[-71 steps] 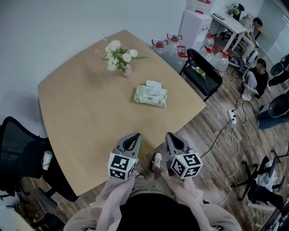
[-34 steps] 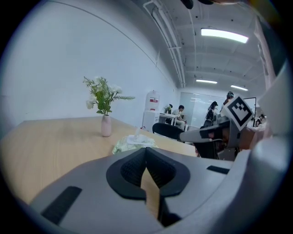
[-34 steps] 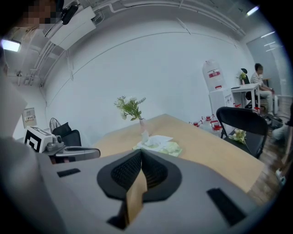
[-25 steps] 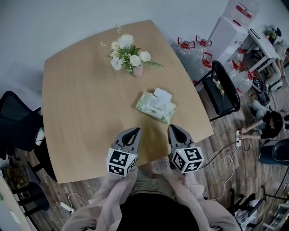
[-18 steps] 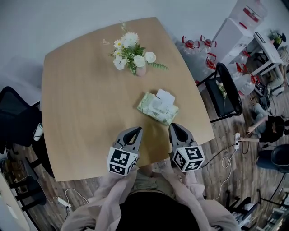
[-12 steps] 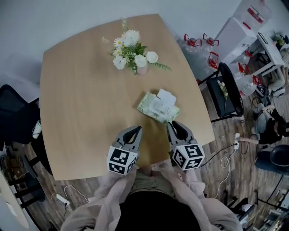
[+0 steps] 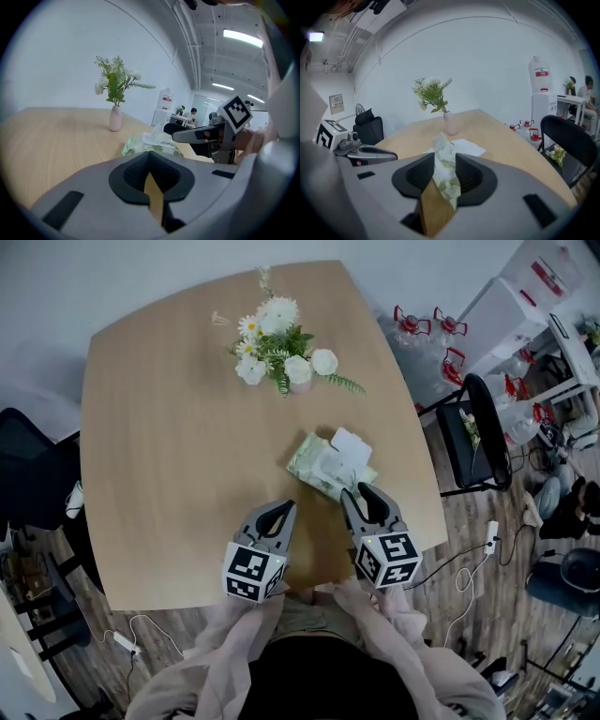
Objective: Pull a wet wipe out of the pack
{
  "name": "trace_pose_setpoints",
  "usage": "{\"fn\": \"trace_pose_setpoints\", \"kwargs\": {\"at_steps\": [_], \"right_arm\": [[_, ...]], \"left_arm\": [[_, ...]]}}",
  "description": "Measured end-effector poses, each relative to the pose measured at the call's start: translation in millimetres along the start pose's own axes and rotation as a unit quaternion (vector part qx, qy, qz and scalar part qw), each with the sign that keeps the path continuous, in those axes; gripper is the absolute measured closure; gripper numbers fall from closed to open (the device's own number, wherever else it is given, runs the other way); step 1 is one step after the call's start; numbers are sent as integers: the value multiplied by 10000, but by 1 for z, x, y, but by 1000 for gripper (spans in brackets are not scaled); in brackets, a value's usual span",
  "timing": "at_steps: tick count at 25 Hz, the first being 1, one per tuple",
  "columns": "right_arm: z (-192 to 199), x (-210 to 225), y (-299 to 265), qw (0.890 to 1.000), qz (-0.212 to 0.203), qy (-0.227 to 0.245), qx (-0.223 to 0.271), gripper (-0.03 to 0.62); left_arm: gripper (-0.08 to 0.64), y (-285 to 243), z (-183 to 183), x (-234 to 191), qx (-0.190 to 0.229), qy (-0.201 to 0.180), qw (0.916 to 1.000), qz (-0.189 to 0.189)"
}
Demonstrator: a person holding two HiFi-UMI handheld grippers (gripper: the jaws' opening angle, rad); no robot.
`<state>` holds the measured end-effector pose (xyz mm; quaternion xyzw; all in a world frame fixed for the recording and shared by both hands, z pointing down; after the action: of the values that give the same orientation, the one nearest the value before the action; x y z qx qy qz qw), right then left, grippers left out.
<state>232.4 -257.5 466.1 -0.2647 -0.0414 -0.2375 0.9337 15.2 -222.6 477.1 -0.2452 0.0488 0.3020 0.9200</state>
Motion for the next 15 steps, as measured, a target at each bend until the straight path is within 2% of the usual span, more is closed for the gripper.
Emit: {"fn": "trace_pose_setpoints", "kwargs": {"at_steps": [5, 15], "right_arm": [[-3, 3, -15, 9997, -70, 104, -194, 428], [-10, 1, -35, 9986, -56, 435, -310, 431]], "left_arm": [[549, -7, -1, -5, -14, 80, 9999, -61], [549, -13, 2, -10, -103, 177, 9997, -121]]}}
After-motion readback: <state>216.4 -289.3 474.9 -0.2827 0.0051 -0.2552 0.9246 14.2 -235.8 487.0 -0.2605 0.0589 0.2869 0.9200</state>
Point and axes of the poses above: the fingertips, and each gripper's own axes: y backward along the fingers, x to its right, z out of its underside, the point moved 10 cm from there along y, backward along the fingers, and after that the axes turned 2 degrees about z, right-handed, at the moved point
